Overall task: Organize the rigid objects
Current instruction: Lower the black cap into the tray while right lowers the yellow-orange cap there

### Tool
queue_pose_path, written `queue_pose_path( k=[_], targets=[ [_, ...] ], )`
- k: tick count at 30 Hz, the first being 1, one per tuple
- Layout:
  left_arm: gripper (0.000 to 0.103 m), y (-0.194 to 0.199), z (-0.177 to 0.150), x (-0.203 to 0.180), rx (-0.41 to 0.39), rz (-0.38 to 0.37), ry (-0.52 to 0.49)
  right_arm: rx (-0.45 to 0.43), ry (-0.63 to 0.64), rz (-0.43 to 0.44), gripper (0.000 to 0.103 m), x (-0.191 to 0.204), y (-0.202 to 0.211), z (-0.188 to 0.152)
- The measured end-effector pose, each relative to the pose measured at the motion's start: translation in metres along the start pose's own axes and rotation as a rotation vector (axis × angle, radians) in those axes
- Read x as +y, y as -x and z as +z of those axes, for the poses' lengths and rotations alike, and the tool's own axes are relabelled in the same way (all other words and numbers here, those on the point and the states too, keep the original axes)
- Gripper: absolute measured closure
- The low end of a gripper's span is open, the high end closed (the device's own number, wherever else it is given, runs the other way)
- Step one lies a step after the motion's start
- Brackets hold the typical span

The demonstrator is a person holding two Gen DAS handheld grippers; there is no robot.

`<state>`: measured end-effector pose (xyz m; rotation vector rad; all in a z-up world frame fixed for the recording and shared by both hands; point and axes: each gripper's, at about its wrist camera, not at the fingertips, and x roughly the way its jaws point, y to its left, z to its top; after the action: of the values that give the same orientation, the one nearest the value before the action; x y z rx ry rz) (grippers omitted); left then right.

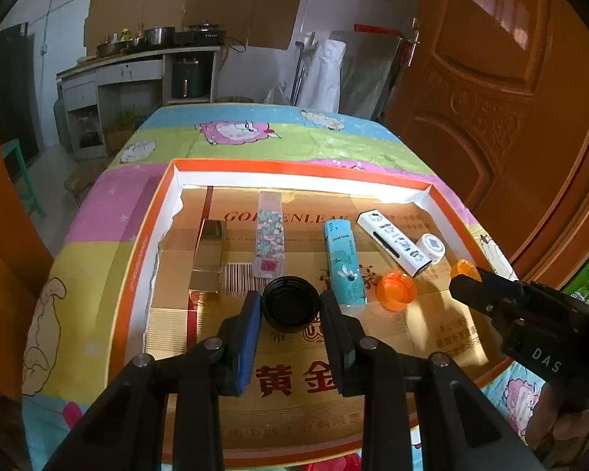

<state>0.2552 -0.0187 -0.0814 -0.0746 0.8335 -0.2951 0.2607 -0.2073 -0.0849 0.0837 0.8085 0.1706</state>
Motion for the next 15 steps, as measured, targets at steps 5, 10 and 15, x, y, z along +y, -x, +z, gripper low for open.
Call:
queue_pose_path(
  k=[5, 10, 15],
  targets=[
    [0.072, -0.004, -0.002, 0.001, 0.009, 0.003, 0.0, 0.01, -0.007, 0.0, 0.072, -0.003, -0.007, -0.001],
    [0.072, -0.006, -0.003, 0.001, 0.011, 0.01, -0.003, 0.015, -0.006, -0.001, 0.072, -0.003, -0.011, -0.001],
    [0.072, -0.011, -0.003, 0.001, 0.02, 0.014, -0.006, 0.025, -0.005, -0.006, 0.072, -0.005, -0.015, -0.003]
  ],
)
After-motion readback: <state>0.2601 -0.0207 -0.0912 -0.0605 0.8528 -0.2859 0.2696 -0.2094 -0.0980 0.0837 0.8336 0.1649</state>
